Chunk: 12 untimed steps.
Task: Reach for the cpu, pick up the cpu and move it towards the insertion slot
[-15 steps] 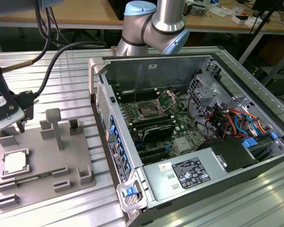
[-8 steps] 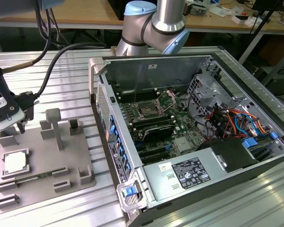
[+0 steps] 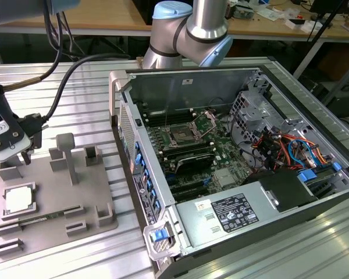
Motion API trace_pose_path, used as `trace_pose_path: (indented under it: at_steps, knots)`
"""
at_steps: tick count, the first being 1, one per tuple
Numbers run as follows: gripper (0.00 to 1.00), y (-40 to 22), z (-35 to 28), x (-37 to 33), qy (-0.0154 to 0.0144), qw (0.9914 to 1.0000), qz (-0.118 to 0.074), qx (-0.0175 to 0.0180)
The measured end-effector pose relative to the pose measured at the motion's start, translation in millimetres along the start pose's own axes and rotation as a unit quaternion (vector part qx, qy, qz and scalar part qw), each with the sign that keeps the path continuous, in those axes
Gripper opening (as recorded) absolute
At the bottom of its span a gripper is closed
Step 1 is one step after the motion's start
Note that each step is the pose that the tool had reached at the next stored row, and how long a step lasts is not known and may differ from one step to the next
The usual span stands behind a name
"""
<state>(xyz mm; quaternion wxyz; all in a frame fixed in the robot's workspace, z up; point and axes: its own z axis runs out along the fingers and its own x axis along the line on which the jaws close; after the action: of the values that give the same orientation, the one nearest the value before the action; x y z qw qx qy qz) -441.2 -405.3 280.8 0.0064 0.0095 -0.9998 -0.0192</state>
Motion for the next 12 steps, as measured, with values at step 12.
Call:
trace_pose_path:
  at_steps: [12]
  knots:
    - [0.66,-0.1,3.1,0.0,0.0000,1.00000,0.000,0.0000]
